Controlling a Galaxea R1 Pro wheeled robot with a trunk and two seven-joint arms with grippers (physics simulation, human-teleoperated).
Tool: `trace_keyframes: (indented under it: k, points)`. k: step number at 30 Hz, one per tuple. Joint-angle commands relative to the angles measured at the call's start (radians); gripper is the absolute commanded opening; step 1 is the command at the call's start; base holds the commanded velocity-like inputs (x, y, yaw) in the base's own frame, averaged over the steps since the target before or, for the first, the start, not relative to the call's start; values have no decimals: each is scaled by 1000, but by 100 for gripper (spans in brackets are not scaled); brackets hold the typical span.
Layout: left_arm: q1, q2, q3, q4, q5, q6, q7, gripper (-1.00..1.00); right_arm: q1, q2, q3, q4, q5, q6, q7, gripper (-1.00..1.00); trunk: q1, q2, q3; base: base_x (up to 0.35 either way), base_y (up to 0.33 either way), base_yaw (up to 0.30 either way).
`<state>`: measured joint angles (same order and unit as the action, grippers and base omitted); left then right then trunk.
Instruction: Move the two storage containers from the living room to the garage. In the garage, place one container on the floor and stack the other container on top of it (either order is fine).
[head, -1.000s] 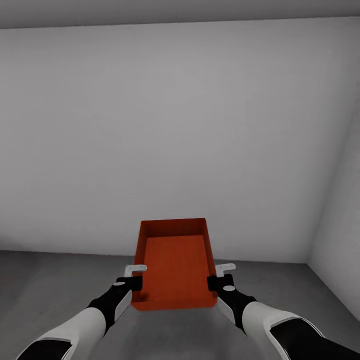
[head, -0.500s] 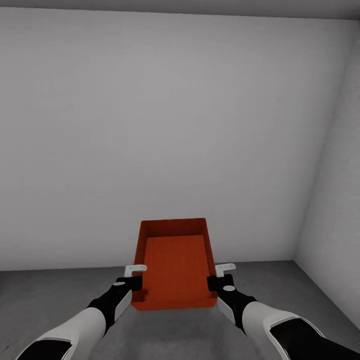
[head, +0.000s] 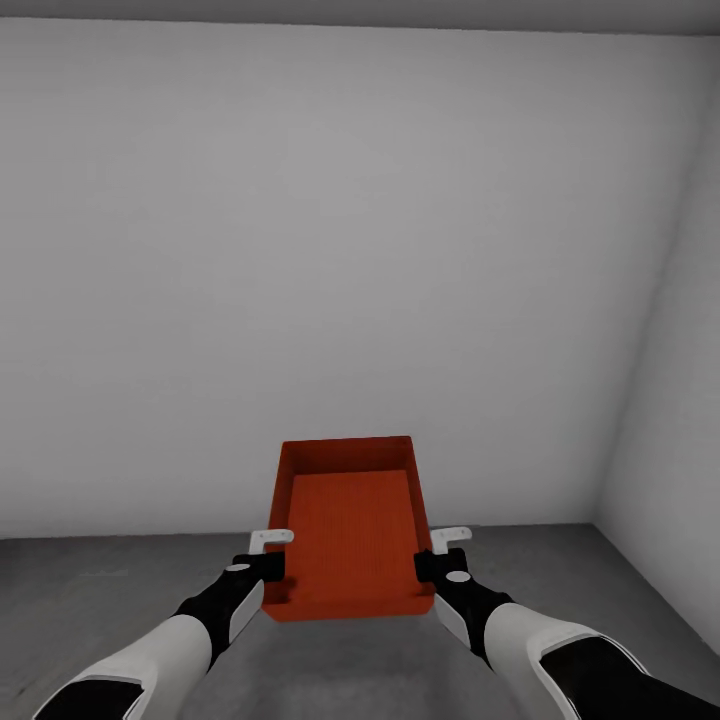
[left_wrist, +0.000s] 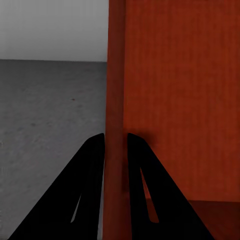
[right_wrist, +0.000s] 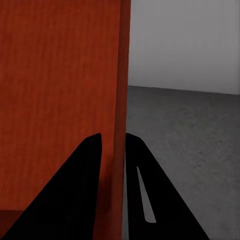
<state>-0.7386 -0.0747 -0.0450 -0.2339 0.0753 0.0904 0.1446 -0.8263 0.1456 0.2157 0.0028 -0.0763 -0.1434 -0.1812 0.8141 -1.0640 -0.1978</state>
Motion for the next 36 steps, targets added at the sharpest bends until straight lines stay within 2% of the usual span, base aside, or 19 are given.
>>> trace_keyframes:
  k: [1, 10, 25, 36]
  points:
    - [-1, 0, 30, -5, -14, 6, 55, -100, 0, 11, -40, 2, -3, -1, 32, -100, 0, -1, -1, 0, 0, 215]
    - [-1, 0, 30, -4, -13, 6, 55, -100, 0, 11, -40, 2, -3, -1, 32, -100, 0, -1, -1, 17, 0, 112]
    - [-1, 0, 31, -4, -12, 6, 55, -100, 0, 11, -41, 2, -3, -2, 32, -100, 0, -1, -1, 299, 0, 2]
    - [-1, 0, 31, -5, -12, 6, 55, -100, 0, 11, -41, 2, -3, -2, 32, -100, 0, -1, -2, 52, 0, 0]
